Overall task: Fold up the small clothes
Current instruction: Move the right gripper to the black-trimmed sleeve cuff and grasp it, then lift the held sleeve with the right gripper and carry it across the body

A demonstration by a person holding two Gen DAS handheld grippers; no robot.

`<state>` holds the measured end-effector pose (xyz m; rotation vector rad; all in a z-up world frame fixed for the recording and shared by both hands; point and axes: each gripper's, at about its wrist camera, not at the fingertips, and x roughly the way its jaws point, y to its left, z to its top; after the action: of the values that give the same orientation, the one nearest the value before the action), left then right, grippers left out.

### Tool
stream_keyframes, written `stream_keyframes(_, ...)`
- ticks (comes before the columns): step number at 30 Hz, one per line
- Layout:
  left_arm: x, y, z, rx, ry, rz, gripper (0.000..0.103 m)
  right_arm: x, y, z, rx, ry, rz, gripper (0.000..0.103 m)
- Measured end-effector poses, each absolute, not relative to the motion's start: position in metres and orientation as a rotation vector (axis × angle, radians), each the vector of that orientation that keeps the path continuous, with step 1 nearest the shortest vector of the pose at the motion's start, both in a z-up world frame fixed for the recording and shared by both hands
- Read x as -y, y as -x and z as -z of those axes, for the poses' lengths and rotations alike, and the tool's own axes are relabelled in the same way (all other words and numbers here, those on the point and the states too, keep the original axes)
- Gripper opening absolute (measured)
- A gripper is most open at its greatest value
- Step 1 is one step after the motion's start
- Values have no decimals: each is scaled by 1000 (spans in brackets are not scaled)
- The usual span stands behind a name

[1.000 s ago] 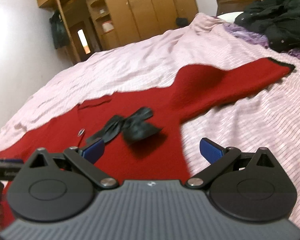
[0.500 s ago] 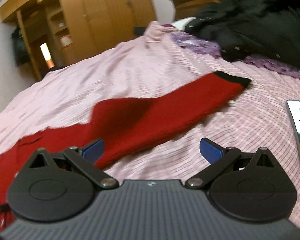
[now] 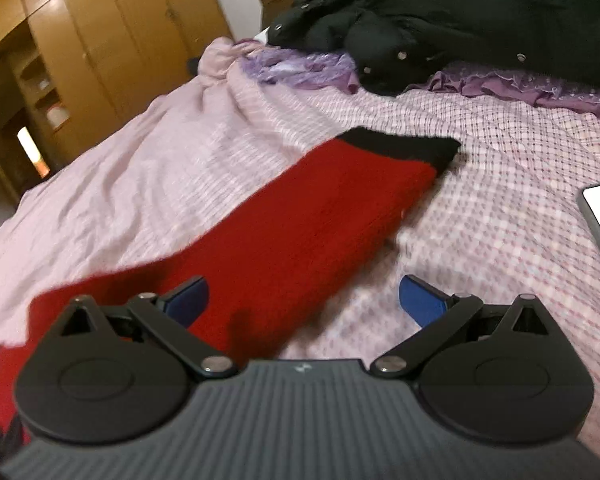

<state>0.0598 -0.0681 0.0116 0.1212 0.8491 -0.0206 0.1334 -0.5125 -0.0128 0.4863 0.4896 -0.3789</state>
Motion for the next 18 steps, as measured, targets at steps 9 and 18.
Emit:
stream_keyframes(9, 67, -59, -7, -832, -121, 29, 103, 527, -158, 16, -388, -552, 382, 76)
stream_keyframes(18, 68, -58, -6, -831, -126, 28, 103, 544, -114, -2, -279, -648, 411, 15)
